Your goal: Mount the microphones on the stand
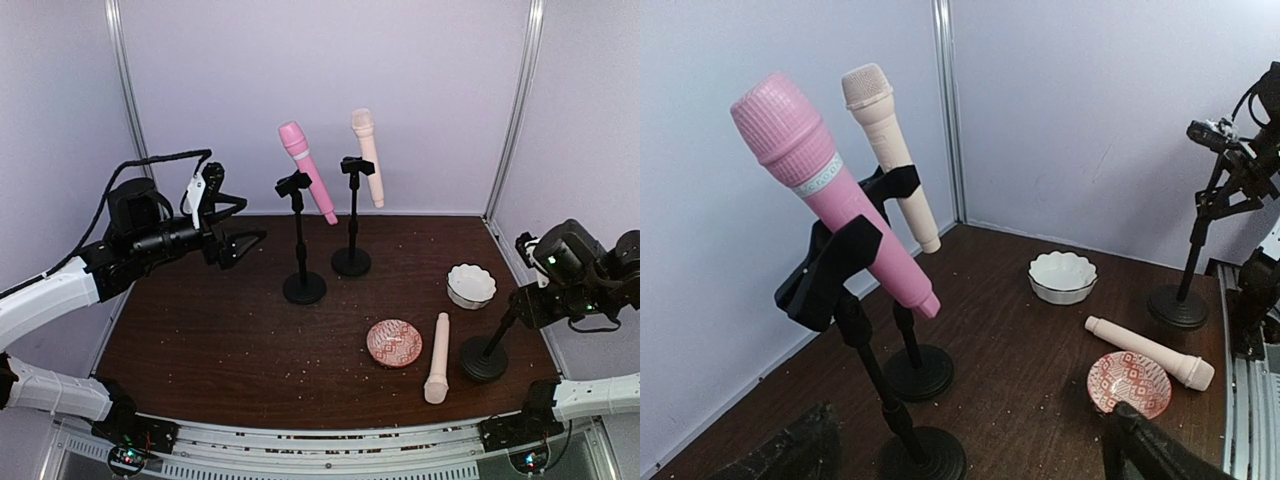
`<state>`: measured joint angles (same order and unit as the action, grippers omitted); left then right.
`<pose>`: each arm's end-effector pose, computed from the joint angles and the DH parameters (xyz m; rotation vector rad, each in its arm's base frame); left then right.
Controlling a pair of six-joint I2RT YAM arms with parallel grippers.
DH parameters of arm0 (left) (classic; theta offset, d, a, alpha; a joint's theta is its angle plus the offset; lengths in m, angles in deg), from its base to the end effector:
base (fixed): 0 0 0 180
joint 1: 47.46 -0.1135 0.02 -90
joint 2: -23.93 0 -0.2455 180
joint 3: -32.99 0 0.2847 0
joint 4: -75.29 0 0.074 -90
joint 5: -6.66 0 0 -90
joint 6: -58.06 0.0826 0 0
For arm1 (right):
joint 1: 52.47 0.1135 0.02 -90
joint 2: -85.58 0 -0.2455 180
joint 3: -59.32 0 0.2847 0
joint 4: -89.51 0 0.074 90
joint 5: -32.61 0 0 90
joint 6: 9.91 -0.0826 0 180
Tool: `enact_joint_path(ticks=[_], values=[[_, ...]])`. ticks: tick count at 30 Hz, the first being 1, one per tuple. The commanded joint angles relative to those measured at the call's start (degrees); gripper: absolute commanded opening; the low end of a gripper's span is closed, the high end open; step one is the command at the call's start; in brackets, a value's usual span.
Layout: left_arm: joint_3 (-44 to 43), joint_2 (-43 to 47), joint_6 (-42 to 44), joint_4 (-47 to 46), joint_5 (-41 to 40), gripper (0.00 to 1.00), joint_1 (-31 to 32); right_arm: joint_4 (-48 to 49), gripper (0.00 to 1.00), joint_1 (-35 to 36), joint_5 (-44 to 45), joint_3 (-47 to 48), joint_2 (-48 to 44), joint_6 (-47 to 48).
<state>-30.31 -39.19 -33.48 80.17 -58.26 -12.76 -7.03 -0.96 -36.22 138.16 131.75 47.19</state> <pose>0.2613 -0.2235 0.3212 0.8088 1.5110 -0.8359 0.1205 0.1037 0.3087 -0.3045 2.5454 0.0447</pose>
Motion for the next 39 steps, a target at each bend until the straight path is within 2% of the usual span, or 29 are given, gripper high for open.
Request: enact_joint_path(ticks=[1, 8, 10, 14, 20, 25, 34, 39], values=[[-2.06, -0.36, -0.80, -1.36, 1.35, 0.93, -0.34, 1.59, 0.35, 0.14, 3.85, 6.22, 3.39, 3.86], [-2.13, -1.00, -1.35, -1.56, 1.87, 0.93, -0.39, 2.92, 0.34, 0.74, 5.79, 19.65, 13.07, 11.12], [-2.21, -1.12, -1.54, -1.59, 2.15, 0.93, -0.32, 5.46, 0.34, 1.77, 3.80, 24.77, 15.88, 14.81], [-2.22, -1.35, -1.86, -1.83, 2.32, 0.92, -0.33, 12.28, 0.34, 6.22, -3.60, 30.10, 21.90, 21.26], [-1.94, -1.00, -1.45, -1.99, 1.64, 0.92, -0.31, 14.83, 0.34, 14.29, -3.57, 43.21, 36.08, 29.59], [-2.04, -0.55, -1.25, -1.59, 1.12, 0.93, -0.30, 17.30, 0.34, 16.49, -7.57, 50.96, 45.53, 33.89], [-1.78, 0.47, -0.39, -1.11, -1.44, 0.93, -0.31, 25.71, 0.33, 16.57, -15.97, 49.93, 53.82, 38.78], [-1.95, 0.12, -0.29, -0.74, -1.60, 0.93, -0.25, 27.44, 0.31, 16.54, -17.17, 50.29, 57.88, 40.15]])
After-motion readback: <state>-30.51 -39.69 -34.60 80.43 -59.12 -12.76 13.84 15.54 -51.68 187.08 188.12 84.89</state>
